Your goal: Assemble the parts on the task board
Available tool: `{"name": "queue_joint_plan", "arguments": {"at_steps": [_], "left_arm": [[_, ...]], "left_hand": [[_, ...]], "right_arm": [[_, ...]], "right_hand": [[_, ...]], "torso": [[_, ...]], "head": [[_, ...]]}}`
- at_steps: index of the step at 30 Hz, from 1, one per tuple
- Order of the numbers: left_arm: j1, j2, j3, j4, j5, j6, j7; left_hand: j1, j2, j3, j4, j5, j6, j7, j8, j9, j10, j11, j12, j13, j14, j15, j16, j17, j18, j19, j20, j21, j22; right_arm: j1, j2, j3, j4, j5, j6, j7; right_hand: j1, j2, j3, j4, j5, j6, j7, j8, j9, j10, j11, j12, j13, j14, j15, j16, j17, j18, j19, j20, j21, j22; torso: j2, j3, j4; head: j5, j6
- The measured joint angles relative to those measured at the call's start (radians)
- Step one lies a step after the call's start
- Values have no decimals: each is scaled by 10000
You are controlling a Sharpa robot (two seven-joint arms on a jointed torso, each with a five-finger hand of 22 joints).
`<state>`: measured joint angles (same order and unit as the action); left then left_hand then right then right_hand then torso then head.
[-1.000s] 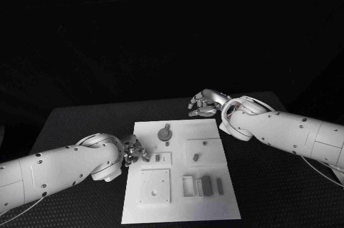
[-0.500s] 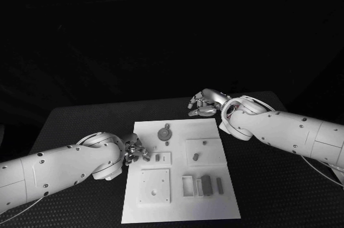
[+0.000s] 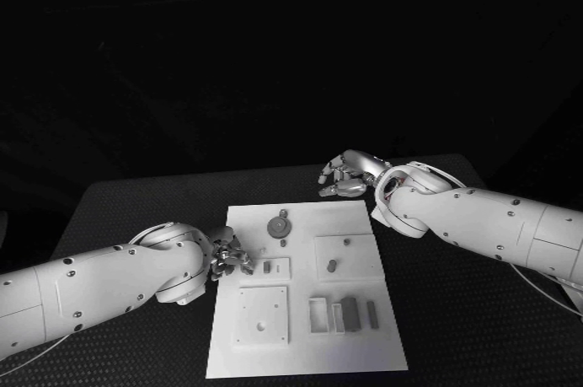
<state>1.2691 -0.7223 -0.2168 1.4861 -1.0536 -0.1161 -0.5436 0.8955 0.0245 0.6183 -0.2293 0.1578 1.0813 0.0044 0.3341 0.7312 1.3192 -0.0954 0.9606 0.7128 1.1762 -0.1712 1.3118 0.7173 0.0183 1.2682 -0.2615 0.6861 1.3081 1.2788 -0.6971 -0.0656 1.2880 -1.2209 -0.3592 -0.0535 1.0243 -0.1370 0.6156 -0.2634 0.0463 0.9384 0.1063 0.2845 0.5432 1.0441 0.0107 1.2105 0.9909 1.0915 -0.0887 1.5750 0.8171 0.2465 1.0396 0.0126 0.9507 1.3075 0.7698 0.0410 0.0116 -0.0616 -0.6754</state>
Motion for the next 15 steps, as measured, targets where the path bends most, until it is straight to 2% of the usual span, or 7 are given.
{"name": "queue_joint_plan", "arguments": {"at_steps": [11, 13, 15], "left_arm": [[3, 12, 4, -84, -55, 29, 3], [1, 16, 4, -88, -59, 19, 5], [-2, 18, 2, -90, -63, 6, 11]], "left_hand": [[0, 0, 18, 18, 7, 24, 27, 211, 4, 31, -30, 0, 0, 29, -1, 0, -9, -1, 3, -3, 0, -1], [0, 0, 19, 19, 171, 16, 35, 254, 5, 31, -31, 0, 1, 30, -1, 0, -9, 0, 4, -2, 0, -1], [0, 0, 21, 21, 172, 11, 40, 293, 6, 31, -31, -1, 1, 30, -1, 0, -9, -1, 5, -2, 0, -2]], "right_arm": [[0, 3, 0, -1, 1, 5, 2], [0, 5, 0, -1, 1, 5, 2], [0, 9, 0, -1, 1, 6, 2]], "right_hand": [[0, 0, 0, 0, 0, 4, -4, 0, 8, 0, 0, 0, 0, 1, 1, 0, 0, 0, 0, 0, 0, 0], [0, 0, 0, 0, 0, 6, -5, 0, 8, 0, 0, 0, 1, 1, 1, 0, 0, 1, 0, 0, 0, 0], [0, 0, 0, 0, 0, 6, -5, 0, 8, 0, 0, 0, 0, 1, 2, 0, 0, 0, 0, 0, 0, 0]], "torso": [[2, 1, 2], [4, 1, 1], [6, 1, -1]], "head": [[10, 13], [14, 15], [15, 16]]}}
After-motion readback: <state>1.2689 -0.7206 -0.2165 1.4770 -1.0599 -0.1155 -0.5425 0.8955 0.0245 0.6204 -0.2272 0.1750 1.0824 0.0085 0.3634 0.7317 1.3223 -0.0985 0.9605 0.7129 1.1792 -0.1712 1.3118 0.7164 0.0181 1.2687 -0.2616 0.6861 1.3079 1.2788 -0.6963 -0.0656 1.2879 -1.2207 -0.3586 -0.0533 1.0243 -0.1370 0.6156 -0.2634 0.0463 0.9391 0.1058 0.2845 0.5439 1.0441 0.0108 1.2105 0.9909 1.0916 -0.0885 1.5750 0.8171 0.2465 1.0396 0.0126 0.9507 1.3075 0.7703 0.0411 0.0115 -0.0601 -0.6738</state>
